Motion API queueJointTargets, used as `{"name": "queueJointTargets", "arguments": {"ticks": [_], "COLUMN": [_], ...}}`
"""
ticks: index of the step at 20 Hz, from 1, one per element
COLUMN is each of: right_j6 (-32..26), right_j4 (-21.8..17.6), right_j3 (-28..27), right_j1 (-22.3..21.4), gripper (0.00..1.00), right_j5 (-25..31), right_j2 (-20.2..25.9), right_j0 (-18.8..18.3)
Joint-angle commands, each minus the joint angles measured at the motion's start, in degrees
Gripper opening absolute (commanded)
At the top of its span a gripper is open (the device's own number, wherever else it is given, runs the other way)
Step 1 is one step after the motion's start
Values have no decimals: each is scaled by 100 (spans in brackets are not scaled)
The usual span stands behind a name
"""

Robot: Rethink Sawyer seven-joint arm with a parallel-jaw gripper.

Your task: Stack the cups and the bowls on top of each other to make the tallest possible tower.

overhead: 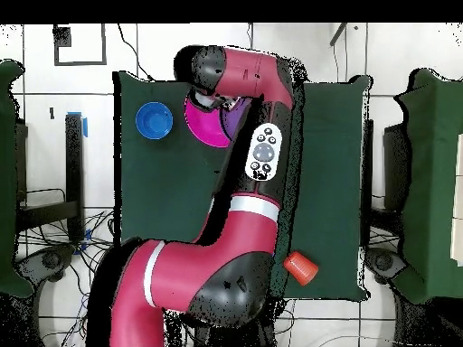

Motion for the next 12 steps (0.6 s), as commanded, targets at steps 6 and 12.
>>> {"name": "queueJointTargets", "arguments": {"ticks": [6,12], "right_j6": [892,906], "right_j4": [181,186], "right_j3": [-93,-20], "right_j1": [187,155], "gripper": [0,0], "right_j5": [-332,-357], "right_j2": [486,474], "right_j0": [57,84]}}
